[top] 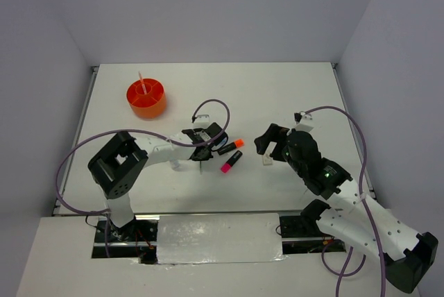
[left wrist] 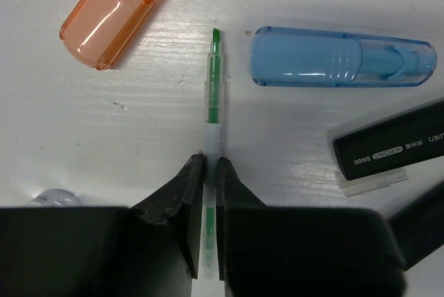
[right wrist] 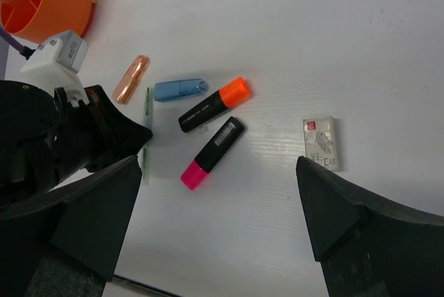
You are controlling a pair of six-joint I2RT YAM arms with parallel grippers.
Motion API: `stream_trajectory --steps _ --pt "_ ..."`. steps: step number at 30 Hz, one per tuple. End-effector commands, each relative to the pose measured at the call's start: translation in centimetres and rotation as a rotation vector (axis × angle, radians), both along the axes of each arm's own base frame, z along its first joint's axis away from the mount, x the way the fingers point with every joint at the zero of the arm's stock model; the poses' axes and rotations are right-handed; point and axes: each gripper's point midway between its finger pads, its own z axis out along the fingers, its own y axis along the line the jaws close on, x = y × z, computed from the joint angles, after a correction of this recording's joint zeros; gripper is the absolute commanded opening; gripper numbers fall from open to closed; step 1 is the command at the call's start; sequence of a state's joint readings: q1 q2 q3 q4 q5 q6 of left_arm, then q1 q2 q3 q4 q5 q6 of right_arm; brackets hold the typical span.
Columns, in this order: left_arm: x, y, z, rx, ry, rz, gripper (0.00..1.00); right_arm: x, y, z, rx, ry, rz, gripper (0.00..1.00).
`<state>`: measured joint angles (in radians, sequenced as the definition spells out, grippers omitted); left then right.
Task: Sort the stationery into containers
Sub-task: Pick up the pen from the center of the board.
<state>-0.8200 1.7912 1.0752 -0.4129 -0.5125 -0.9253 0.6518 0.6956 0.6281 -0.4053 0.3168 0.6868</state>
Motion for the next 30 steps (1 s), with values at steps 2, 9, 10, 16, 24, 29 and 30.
stream_trajectory --steps 2,9,10,16,24,29,30 --pt "-1.7 0.9 -1.0 0.003 0.056 -0.001 0.04 0.5 0.8 2.2 0.049 -0.047 0.02 1.0" --pt "-0.8 1.1 6.5 -0.065 -0.081 -0.013 0.0 1.4 0.6 1.2 0.113 0.034 -0.106 1.0" --pt "-0.6 1.1 8.0 -0.067 -0.115 -0.017 0.0 1.6 0.8 0.4 0.112 0.067 -0.132 1.0" --pt "-2.1 2.6 19.1 -0.095 -0.299 -0.061 0.0 2.5 2.4 -2.3 0.157 0.19 -0.331 0.97" --pt "-6.9 7.3 26.3 -0.161 -0.43 -0.206 0.0 3.5 9.0 -3.8 0.147 0.322 -0.497 0.78" --pt "-8.5 9.4 26.4 -0.159 -0.507 -0.296 0.0 3.7 12.6 -5.8 0.13 0.415 -0.549 0.68" --pt "-8.6 9.6 26.3 -0.164 -0.518 -0.301 0.0 3.6 12.8 -7.9 0.09 0.442 -0.567 0.65"
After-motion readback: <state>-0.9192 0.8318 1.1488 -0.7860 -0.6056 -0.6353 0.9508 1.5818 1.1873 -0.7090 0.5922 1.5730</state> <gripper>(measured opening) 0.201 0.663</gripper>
